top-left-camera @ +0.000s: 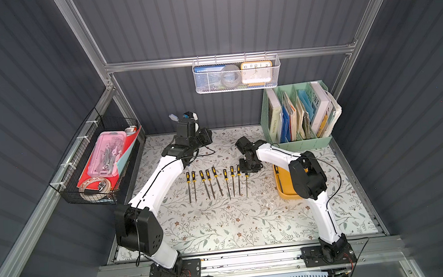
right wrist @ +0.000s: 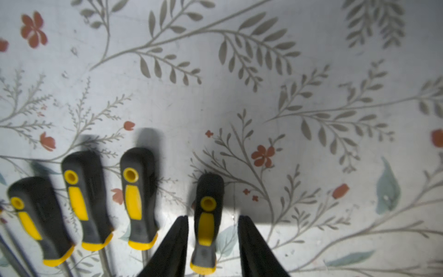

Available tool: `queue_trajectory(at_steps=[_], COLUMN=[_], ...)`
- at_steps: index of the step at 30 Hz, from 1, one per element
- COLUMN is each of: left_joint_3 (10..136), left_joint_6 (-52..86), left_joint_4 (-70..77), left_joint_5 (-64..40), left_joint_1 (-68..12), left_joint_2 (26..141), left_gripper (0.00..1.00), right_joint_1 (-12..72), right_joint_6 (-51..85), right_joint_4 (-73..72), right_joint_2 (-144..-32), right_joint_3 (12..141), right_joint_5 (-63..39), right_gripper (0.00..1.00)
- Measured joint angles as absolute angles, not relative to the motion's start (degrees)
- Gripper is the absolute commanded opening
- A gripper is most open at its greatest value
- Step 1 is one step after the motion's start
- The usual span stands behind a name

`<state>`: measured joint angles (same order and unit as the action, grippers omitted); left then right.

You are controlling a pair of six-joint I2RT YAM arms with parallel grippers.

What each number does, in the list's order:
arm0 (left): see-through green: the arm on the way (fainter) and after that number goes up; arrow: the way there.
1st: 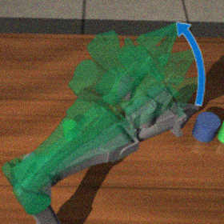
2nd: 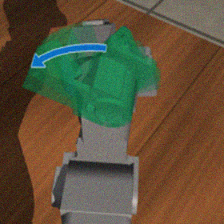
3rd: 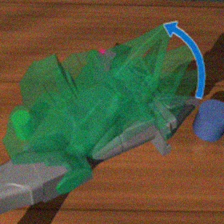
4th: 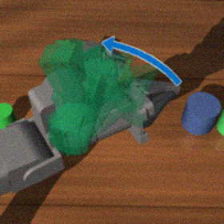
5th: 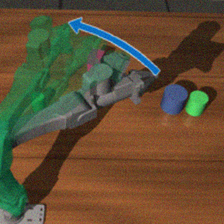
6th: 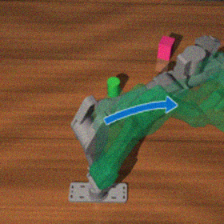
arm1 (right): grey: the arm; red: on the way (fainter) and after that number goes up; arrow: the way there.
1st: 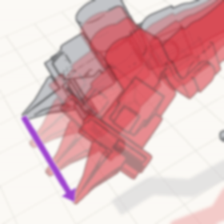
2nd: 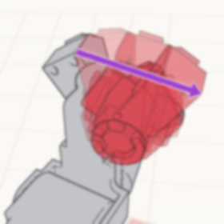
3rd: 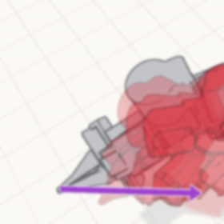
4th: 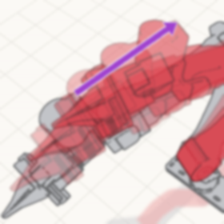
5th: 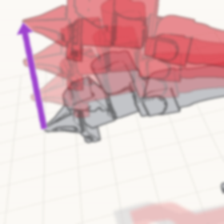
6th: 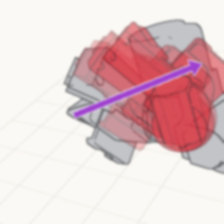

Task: Take the file tool out of the storage box
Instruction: Place the file tool at the center of the board, then pick up the file tool from the storage box.

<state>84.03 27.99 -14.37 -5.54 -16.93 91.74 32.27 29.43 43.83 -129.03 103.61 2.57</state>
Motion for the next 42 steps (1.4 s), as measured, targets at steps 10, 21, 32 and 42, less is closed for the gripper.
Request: queue_trajectory(at_steps=[10, 21, 32, 42], left_joint_3=[84.03, 84.03, 84.03, 84.03], left_joint_6=[27.99, 27.97, 27.97, 27.97], left_joint_4=[-14.33, -14.31, -14.7, -14.83], left_joint_5=[-5.54, -5.58, -5.23, -4.73], left_joint_1=[-16.93, -16.93, -16.93, -16.93], left_joint_2=[91.74, 91.74, 91.74, 91.7], left_gripper=[0.33, 0.33, 0.33, 0.33], right_joint_1=[25.67, 10.87, 11.14, 11.31], right_joint_6=[27.11, 22.59, 21.06, 19.2], right_joint_4=[40.56, 40.77, 40.69, 40.27], right_joint_2=[-103.44, -105.67, -115.48, -116.81], right_joint_3=[90.78, 82.04, 84.14, 83.77], right_joint_5=[5.58, 2.24, -4.14, -3.77], right_gripper=[0.43, 0.46, 0.44, 0.36])
